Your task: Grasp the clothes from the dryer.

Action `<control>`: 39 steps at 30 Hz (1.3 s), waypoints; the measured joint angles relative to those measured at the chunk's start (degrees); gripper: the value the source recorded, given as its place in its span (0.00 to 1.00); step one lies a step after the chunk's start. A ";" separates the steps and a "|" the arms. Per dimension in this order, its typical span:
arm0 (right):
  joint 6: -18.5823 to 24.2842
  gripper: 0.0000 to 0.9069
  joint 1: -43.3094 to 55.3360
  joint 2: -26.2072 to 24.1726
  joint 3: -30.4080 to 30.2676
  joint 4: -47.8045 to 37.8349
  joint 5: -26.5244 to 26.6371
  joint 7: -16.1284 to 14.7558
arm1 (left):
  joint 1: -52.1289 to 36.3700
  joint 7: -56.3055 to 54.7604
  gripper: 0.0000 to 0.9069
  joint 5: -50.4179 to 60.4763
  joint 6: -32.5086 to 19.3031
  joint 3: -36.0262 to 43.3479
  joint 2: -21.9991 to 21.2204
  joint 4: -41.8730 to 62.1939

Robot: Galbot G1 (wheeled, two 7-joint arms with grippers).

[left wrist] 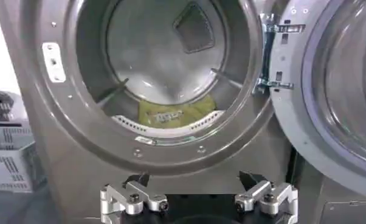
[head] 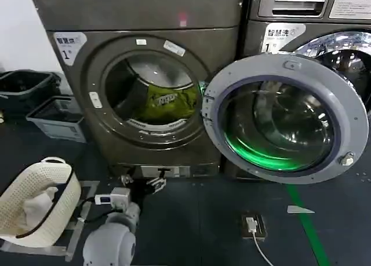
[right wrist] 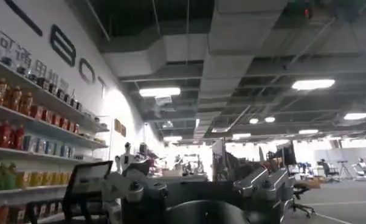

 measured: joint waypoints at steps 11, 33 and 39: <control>1.44 1.00 0.03 0.43 -0.50 0.21 0.47 0.28 | 0.54 -0.05 1.00 0.10 -0.01 -0.30 0.00 -0.63; 1.74 1.00 -0.42 1.23 -0.17 0.80 0.87 0.69 | 1.35 -0.02 1.00 0.15 0.00 -0.37 0.14 -1.31; 1.72 1.00 -0.65 1.32 -0.02 0.77 1.17 0.79 | 0.90 -0.14 1.00 0.15 0.00 -0.28 0.29 -1.10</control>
